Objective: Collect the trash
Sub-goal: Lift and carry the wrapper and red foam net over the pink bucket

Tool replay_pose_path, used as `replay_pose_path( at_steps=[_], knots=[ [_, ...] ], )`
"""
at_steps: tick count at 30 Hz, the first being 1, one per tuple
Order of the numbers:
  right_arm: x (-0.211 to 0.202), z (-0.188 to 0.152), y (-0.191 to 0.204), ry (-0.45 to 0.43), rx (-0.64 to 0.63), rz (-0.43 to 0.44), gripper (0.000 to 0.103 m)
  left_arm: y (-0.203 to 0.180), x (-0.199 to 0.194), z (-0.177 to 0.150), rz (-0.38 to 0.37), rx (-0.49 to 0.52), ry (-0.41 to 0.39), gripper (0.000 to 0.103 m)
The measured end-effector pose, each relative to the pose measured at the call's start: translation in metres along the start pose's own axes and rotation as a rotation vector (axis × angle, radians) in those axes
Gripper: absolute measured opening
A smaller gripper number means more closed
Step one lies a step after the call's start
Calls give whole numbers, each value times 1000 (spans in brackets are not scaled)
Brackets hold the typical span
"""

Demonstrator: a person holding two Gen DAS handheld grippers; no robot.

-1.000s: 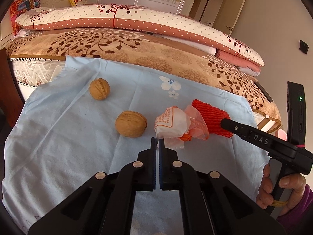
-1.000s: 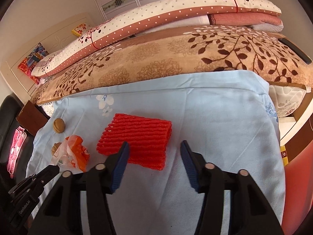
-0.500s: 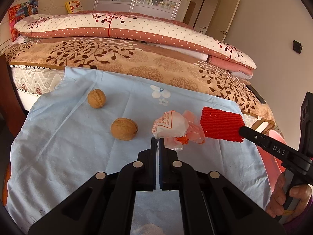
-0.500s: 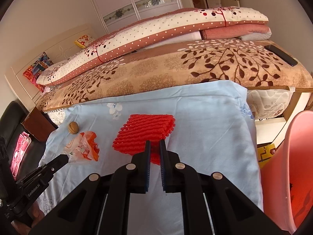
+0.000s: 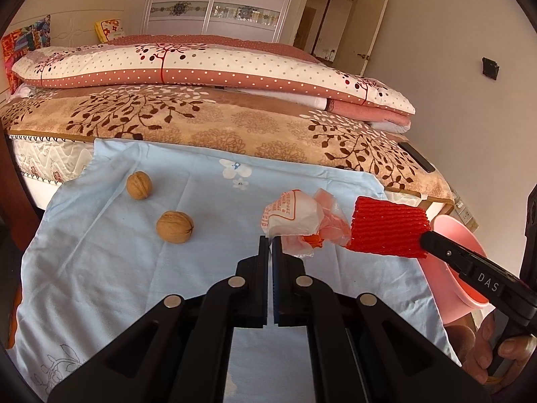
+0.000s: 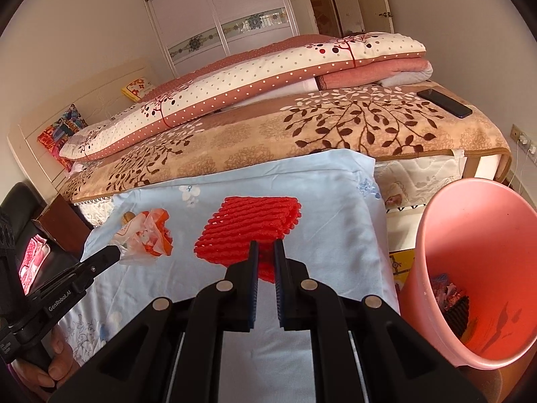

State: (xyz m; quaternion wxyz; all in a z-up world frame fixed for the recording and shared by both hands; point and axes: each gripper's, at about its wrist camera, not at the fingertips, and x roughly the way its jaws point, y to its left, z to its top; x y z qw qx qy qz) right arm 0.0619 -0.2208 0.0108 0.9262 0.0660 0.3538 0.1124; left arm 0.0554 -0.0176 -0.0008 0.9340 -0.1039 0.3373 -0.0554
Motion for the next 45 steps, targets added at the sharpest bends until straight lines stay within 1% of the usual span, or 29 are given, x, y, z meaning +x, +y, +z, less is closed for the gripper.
replay_pose_path(
  at_steps=[7,16,28,33,41,45],
  knots=[
    [-22,-3,-16,-42,7,-48,8,-30,-1,4,-27,57,-9,1],
    [-51,-2,-47,-102,47,-106,8,-75,-1,11,-82,143,-38,1],
    [-82,-3,-89,-152,96,-193,8,-122,8,11,-145,219,-31,1],
    [-93,-4,-109,-168,122,-229,8,-139,14,9,-172,235,-21,1],
    [-106,-7,-138,-187,163,-297,8,-169,21,5,-213,288,-12,1],
    [-109,-9,-149,-192,175,-324,8,-181,26,4,-229,297,-1,1]
  ],
)
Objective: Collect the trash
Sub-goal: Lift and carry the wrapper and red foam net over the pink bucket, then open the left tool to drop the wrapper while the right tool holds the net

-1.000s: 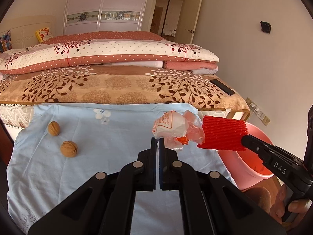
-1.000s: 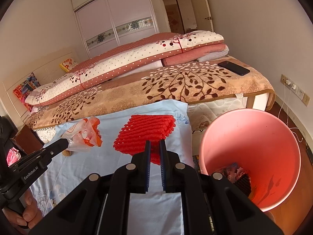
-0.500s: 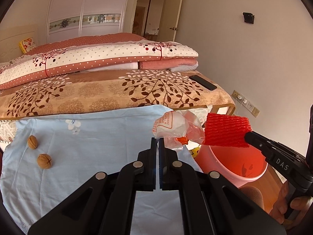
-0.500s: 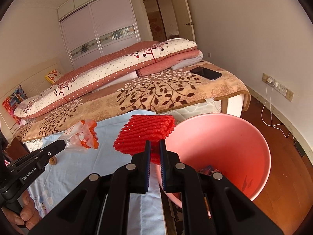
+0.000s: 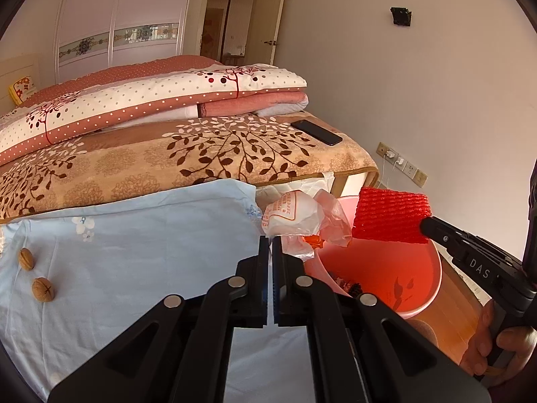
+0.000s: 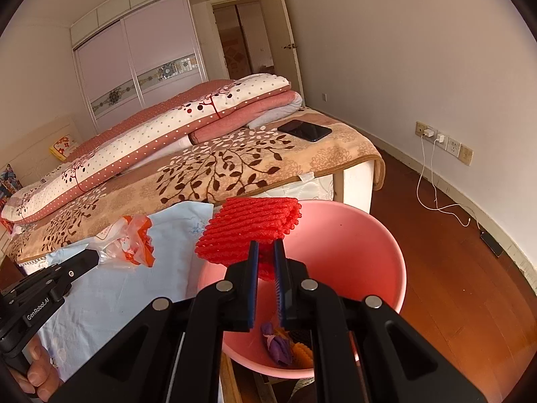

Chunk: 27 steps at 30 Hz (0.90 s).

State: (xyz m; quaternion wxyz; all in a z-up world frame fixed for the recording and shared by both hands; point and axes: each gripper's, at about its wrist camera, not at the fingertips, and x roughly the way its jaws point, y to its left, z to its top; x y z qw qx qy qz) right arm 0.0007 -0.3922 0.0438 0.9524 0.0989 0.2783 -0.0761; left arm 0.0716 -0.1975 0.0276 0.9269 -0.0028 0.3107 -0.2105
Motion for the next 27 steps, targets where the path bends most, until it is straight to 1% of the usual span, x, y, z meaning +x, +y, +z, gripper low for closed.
replay_pose_path(
  at_steps=[10,21,27],
  knots=[
    [3,-4,-19,-1,4,-58,8,-30,17,1,-44,59,24,1],
    [7,-11,-35,13,38,-81,9,-56,36,-2,-74,110,47,1],
    [9,-15,-37,20,9,-110,9,-67,46,-5,-81,126,63,1]
  ],
)
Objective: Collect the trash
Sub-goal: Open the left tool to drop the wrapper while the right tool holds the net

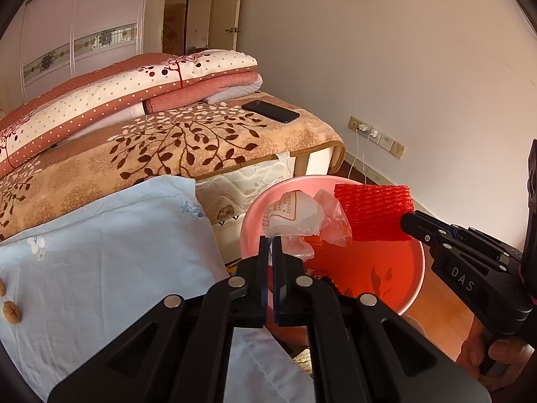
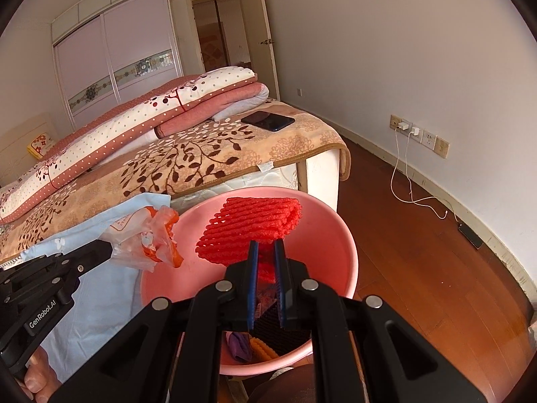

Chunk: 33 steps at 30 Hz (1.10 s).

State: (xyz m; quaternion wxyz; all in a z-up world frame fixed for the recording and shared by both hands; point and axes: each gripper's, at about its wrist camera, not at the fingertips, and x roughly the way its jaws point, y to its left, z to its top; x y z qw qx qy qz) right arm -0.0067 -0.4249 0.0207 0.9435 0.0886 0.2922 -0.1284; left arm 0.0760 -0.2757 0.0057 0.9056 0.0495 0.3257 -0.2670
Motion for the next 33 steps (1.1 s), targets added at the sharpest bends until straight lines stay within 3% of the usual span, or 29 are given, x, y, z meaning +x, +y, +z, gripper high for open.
replay_pose_path(
  at_steps=[14,33],
  knots=[
    [15,-7,-12,44,2,-33,9,-5,36,-4,-6,-33,92,1],
    [19,-9,-10,63,-13,-44,9,-4,44,-3,14,-44,106,1]
  ],
)
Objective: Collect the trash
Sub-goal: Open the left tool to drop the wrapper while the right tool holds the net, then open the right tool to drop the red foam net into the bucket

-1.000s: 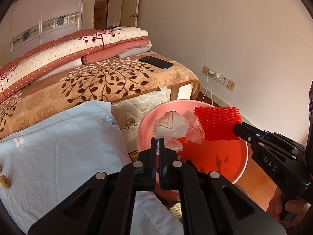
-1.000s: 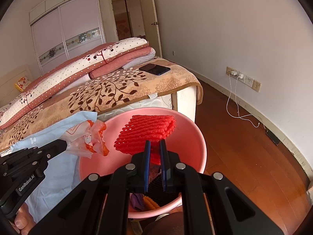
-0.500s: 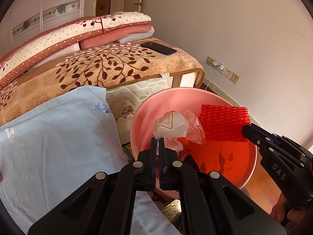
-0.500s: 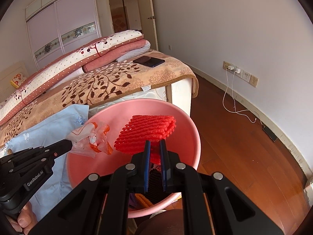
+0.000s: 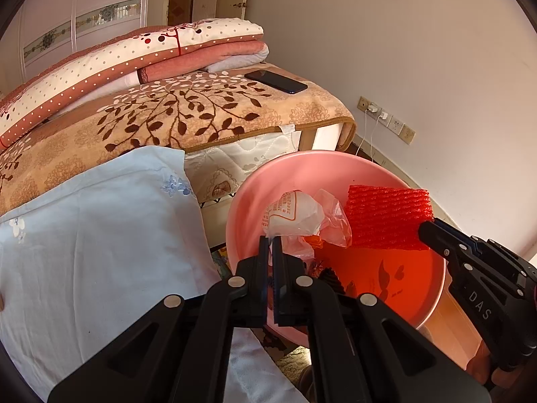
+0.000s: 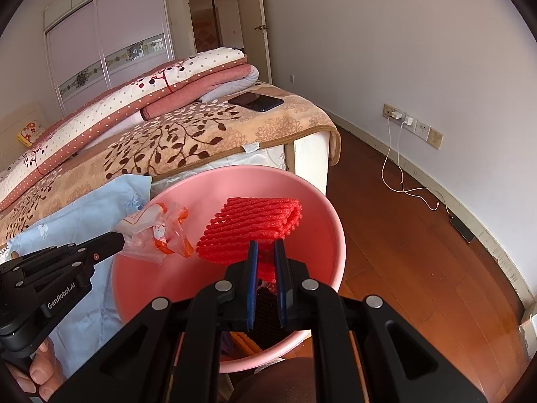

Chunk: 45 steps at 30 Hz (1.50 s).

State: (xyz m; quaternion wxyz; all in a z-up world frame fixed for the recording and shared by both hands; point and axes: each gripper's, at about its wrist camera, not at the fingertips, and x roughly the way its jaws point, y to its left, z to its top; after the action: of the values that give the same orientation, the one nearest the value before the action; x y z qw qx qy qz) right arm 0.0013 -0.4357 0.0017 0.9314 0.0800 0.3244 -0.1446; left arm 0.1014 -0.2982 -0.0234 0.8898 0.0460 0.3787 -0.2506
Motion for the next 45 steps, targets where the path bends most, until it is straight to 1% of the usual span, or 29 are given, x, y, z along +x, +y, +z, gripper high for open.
replay_pose_path(
  at_steps=[13,30,31,33,35,36,45],
  knots=[
    [4,-3,2,7,-5,-3,9,3,8,-1,-4,-10,29,1],
    [6,-4,-1,8,-4,-10,9,7,10,-1,-19,-32,39,2],
    [6,-4,-1,8,-4,-10,9,6,10,-1,-22,-29,45,3],
    [6,-4,-1,8,-4,-10,9,6,10,-2,-27,-26,43,8],
    [6,-4,-1,8,-3,-11,9,5,8,-2,-27,-22,34,28],
    [6,-5,-2,8,-2,-11,9,5,7,-2,-29,-22,27,30],
    [7,-5,-4,7,-1,-3,10,6,4,-1,-24,-29,16,31]
  ],
)
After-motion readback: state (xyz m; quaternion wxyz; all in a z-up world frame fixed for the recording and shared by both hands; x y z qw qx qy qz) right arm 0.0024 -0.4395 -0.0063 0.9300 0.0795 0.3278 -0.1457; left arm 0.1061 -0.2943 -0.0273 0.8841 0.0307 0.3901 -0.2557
